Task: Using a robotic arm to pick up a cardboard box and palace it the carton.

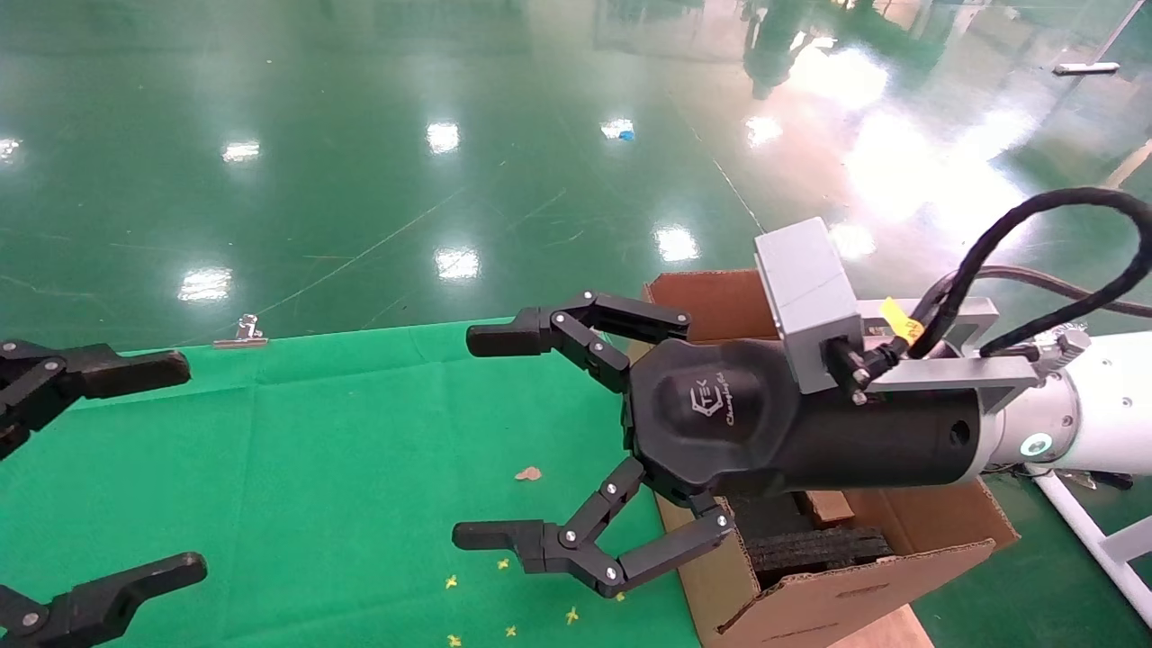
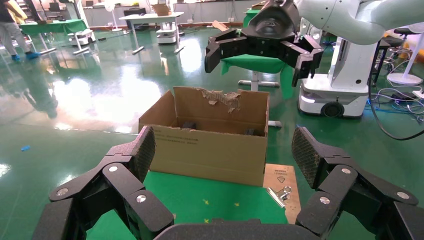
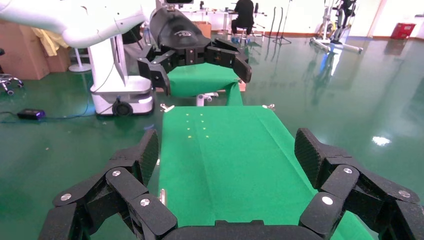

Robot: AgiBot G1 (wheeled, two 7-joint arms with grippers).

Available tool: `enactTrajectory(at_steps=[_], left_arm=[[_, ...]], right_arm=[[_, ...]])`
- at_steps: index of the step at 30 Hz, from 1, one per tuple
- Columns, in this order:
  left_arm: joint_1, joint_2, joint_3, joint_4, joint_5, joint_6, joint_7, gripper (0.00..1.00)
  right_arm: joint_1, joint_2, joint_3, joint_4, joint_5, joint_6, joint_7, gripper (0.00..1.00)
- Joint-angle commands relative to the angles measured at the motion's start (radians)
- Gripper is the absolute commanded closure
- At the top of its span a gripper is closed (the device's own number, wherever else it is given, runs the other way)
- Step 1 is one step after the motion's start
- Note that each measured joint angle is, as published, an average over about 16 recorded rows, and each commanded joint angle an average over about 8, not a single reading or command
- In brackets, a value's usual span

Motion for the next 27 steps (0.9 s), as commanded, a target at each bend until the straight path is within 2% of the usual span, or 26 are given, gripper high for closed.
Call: enactTrajectory(at_steps=[1, 27], left_arm=[[0.000, 0.000, 0.000, 0.000, 0.000, 0.000, 0.000, 0.00], [0.000, 0.000, 0.000, 0.000, 0.000, 0.000, 0.000, 0.00]], right_arm=[[0.005, -0.001, -0.005, -0.005, -0.002, 0.002, 0.001, 0.00], [0.023, -0.004, -0.026, -0.022, -0.012, 0.008, 0.006, 0.00]])
